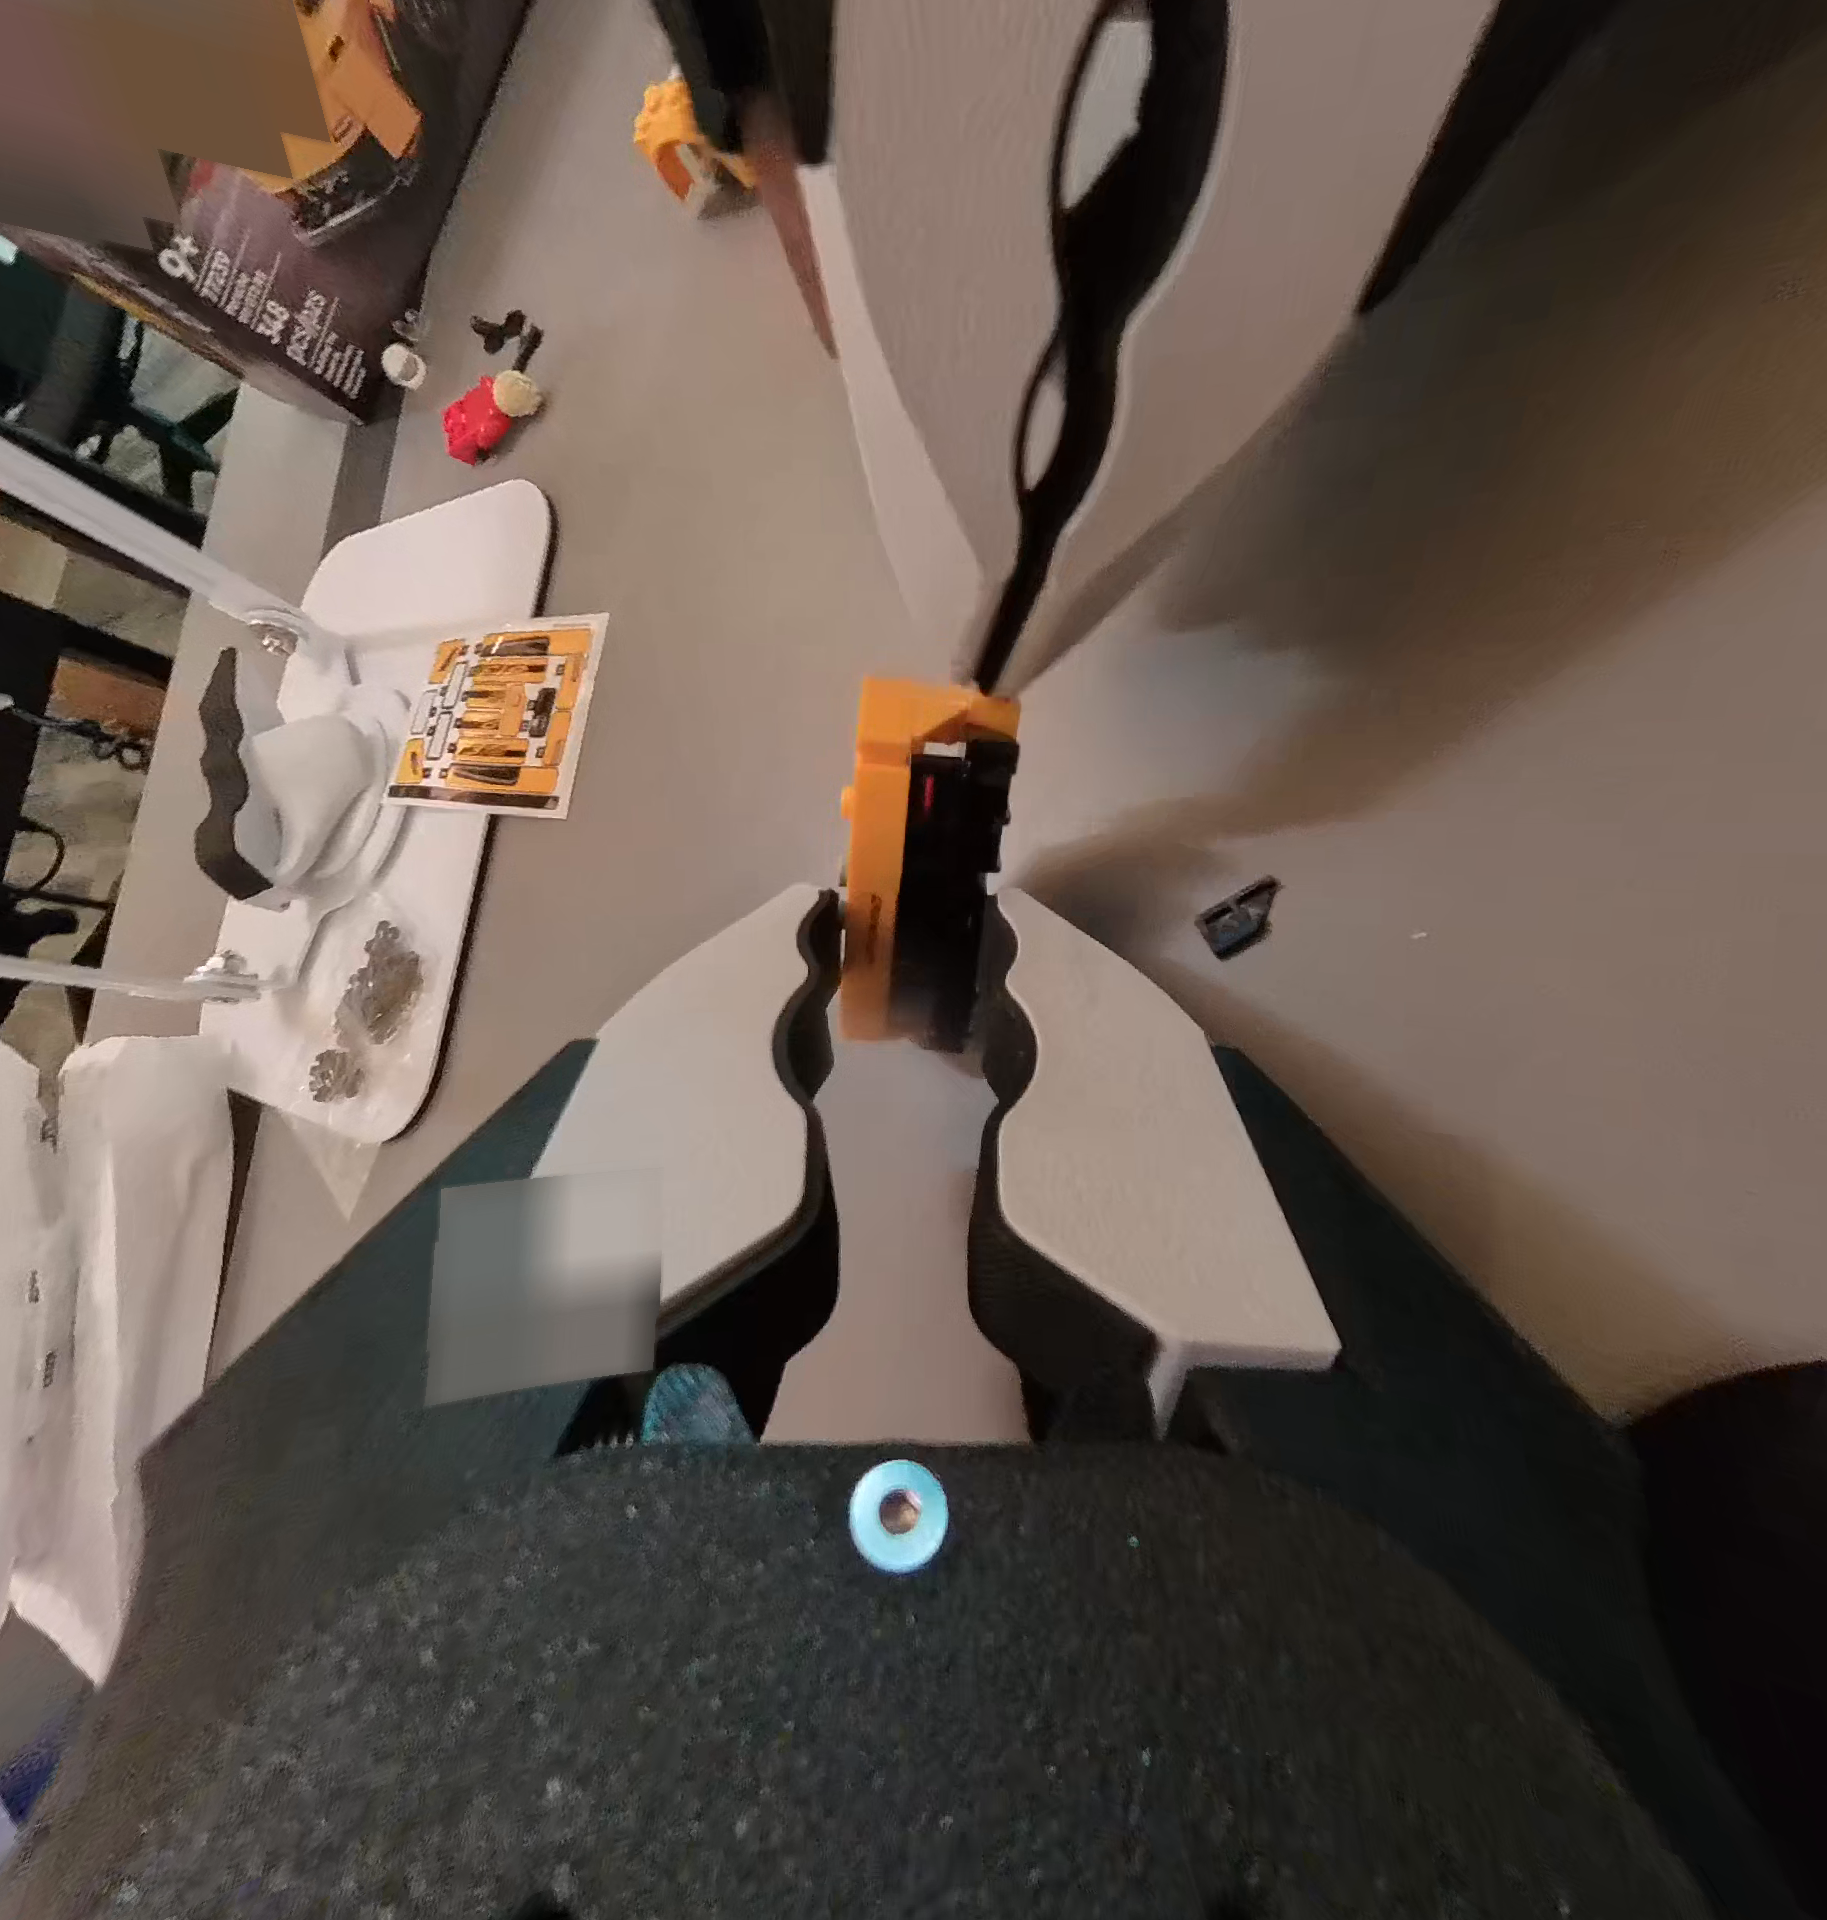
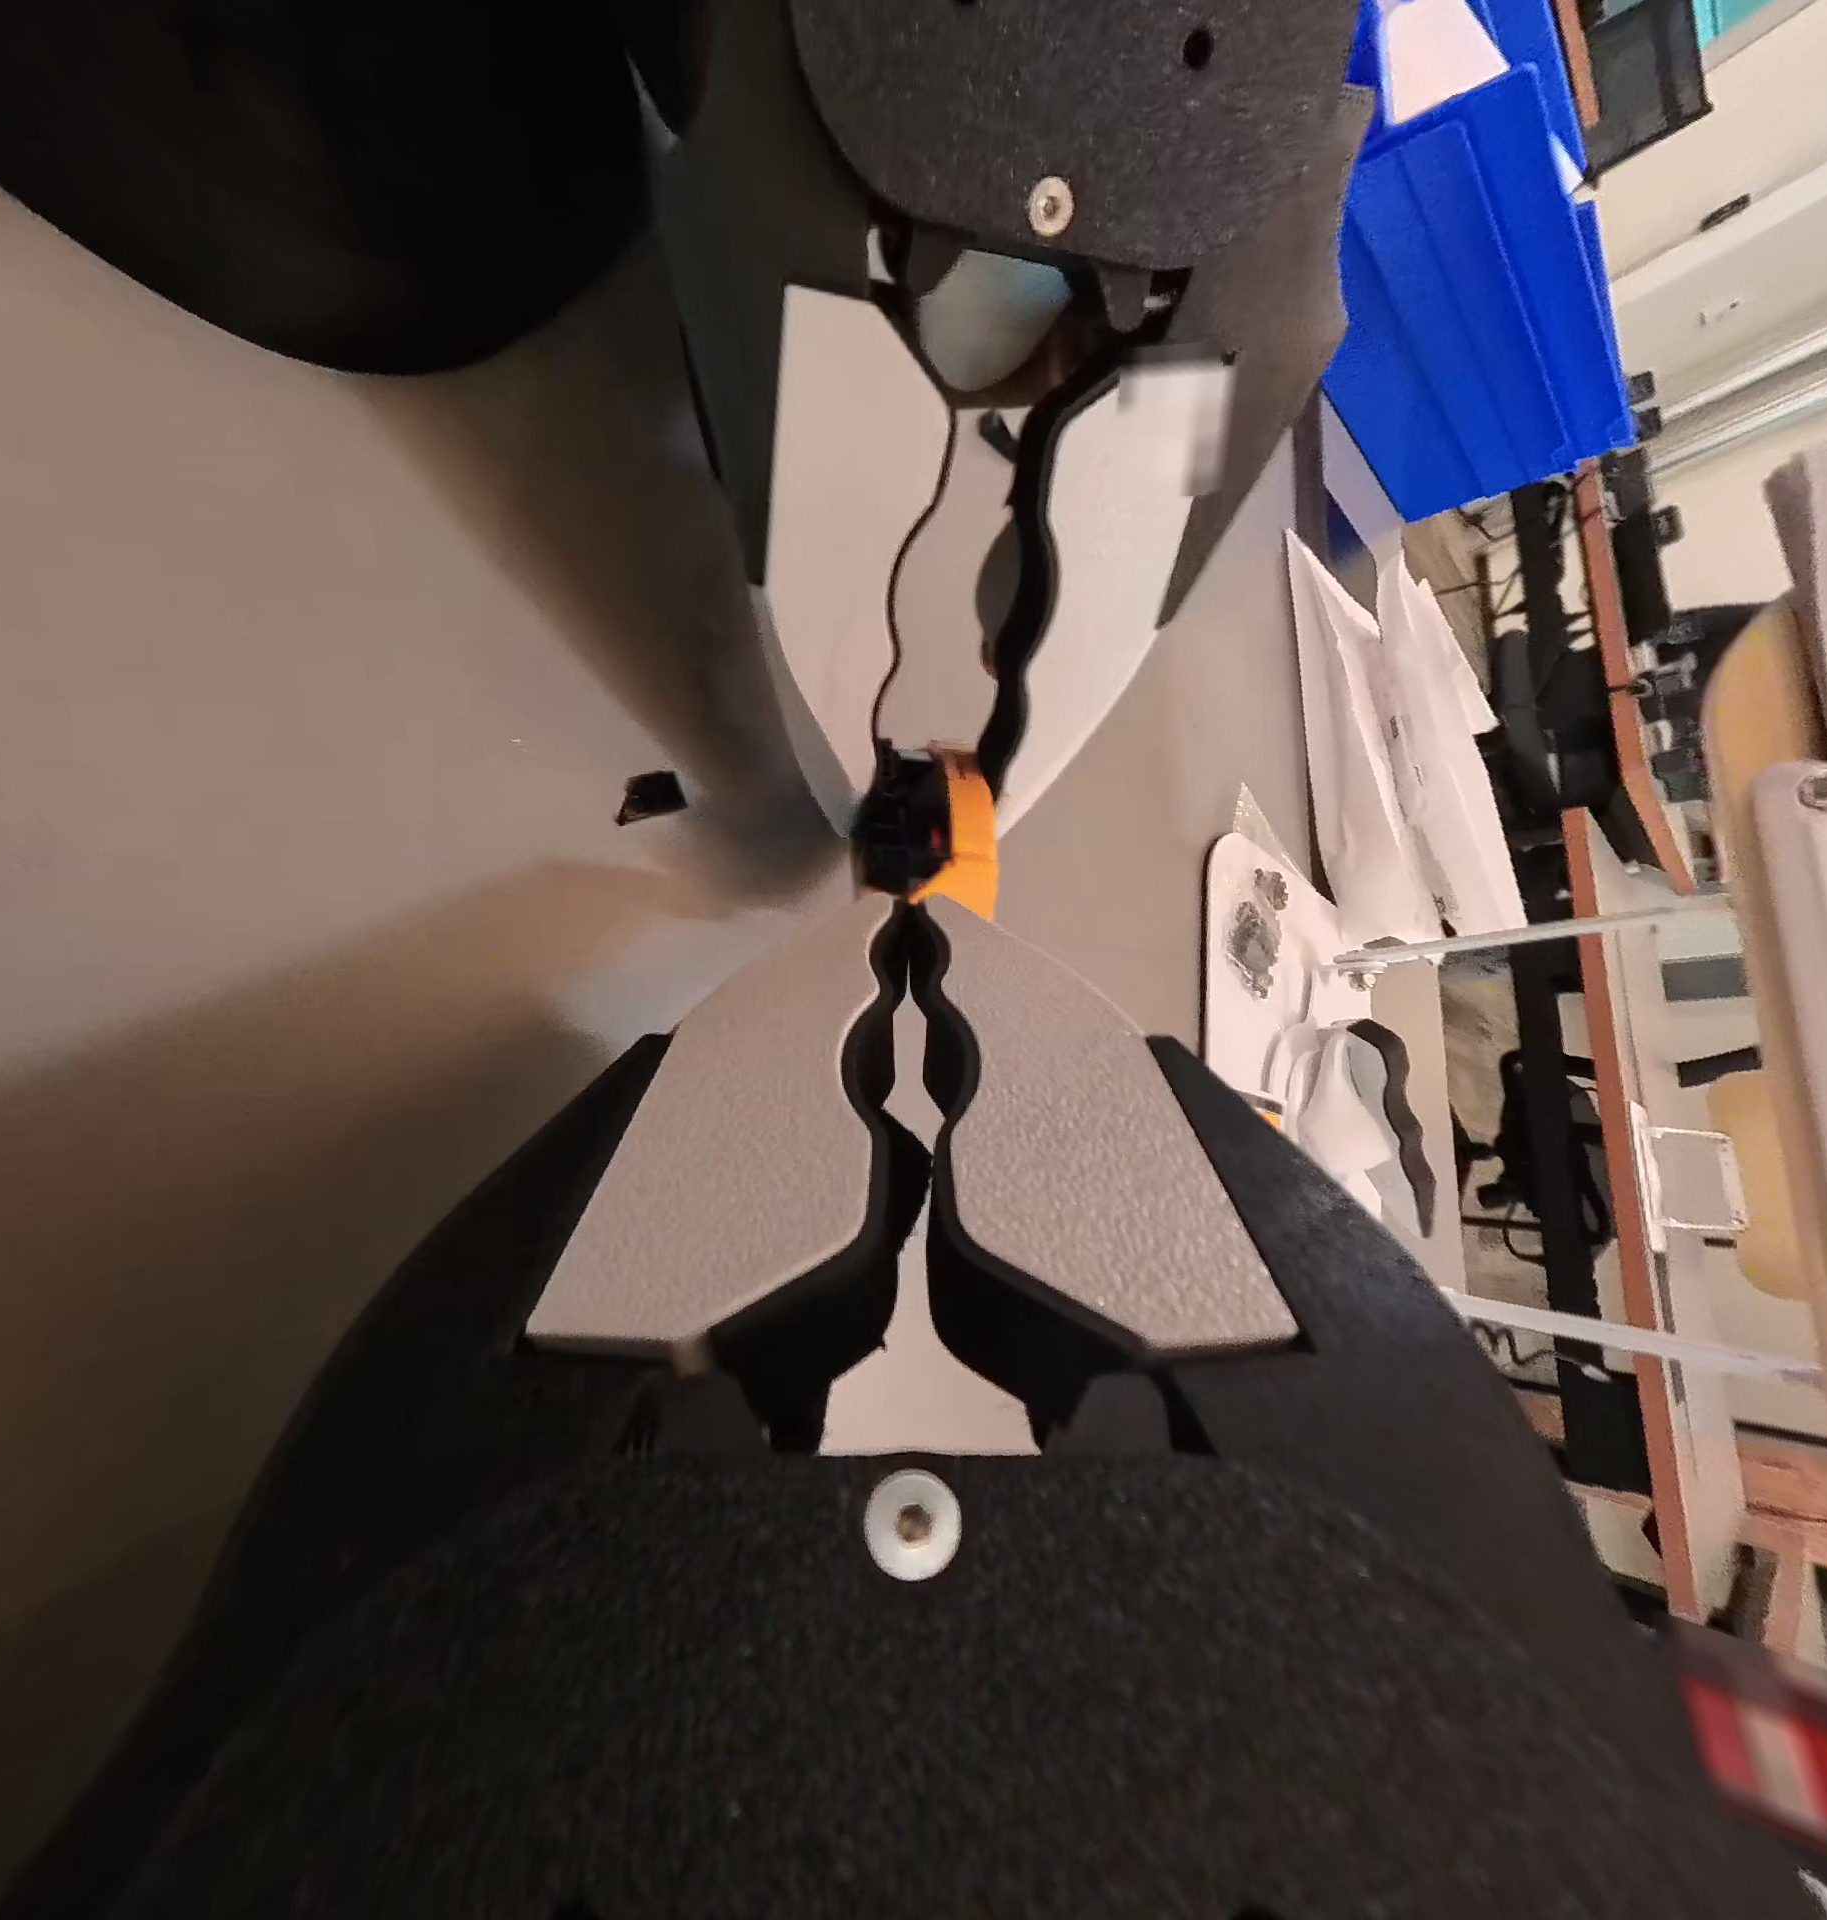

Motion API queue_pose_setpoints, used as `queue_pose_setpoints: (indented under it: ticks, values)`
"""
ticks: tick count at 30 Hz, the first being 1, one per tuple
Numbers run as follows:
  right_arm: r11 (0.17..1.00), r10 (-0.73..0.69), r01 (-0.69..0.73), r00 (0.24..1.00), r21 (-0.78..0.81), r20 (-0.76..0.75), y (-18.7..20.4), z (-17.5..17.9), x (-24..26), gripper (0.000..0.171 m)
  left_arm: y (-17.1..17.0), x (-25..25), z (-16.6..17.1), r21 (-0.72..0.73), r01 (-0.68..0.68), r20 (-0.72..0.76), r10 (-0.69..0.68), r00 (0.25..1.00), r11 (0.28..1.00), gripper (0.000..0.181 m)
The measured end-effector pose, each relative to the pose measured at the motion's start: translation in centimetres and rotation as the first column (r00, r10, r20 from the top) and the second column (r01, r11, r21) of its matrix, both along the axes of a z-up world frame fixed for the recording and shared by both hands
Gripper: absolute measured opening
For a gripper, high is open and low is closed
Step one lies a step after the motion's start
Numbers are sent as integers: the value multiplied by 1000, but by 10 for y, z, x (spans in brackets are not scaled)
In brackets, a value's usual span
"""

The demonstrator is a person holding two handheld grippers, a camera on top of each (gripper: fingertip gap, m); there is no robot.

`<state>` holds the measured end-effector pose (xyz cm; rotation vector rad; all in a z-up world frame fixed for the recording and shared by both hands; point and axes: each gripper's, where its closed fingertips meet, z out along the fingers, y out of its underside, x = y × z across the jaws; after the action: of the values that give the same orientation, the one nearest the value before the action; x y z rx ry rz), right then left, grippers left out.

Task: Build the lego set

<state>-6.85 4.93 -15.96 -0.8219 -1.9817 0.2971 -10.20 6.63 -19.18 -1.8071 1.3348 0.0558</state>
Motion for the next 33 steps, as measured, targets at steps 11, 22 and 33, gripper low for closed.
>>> queue_pose_setpoints:
  ticks: [11,22,33]
  values:
    - [999,29,-28,999,-35,23,-12,-2,1,11,-4,6,-1,-29,3,10,-3,1000,1000,25]
    - [999,24,-22,998,-31,62,-12,-7,1,7,-8,9,-3,-52,25,7,-24,1000,998,25]
    - [998,42,-38,996,-45,75,-13,-5,4,7,-10,13,-1,-59,66,56,-63,996,996,26]
